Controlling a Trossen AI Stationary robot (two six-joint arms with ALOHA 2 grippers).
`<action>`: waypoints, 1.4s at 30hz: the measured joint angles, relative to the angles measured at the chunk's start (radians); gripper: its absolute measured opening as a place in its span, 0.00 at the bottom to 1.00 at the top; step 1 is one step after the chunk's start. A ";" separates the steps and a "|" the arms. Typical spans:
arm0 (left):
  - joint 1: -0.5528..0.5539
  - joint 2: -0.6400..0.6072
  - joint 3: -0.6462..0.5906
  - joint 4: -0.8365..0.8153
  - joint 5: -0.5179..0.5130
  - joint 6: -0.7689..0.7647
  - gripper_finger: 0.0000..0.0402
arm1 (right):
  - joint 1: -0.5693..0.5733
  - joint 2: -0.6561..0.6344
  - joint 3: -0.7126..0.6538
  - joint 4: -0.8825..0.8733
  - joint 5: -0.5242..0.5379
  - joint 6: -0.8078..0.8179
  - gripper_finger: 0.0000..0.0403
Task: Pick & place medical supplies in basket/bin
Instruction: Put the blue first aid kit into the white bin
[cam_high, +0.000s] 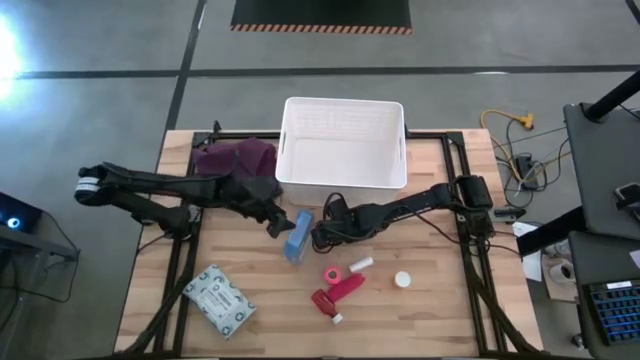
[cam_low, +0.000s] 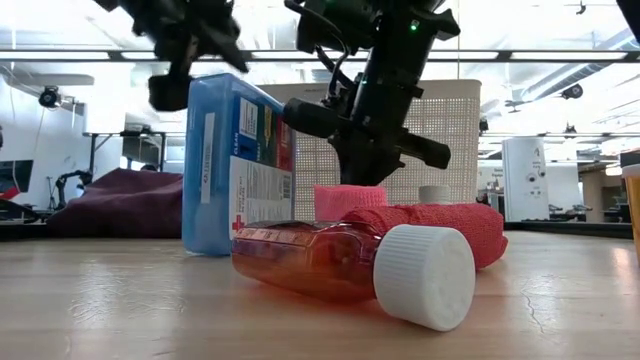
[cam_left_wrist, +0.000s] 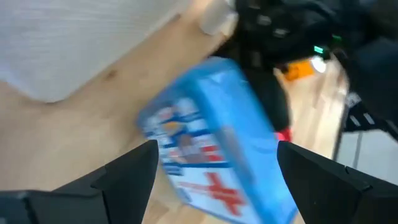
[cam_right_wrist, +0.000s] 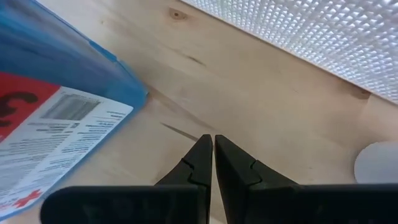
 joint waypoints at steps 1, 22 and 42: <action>-0.015 0.025 0.025 -0.006 -0.001 0.007 0.78 | 0.000 0.000 0.000 -0.009 0.000 -0.006 0.03; -0.155 0.364 0.384 -0.364 -0.201 -0.194 0.78 | 0.030 -0.069 -0.051 -0.084 0.034 -0.246 0.03; -0.153 0.421 0.373 -0.382 -0.200 -0.204 0.39 | 0.120 -0.268 -0.343 -0.048 0.088 -0.032 0.03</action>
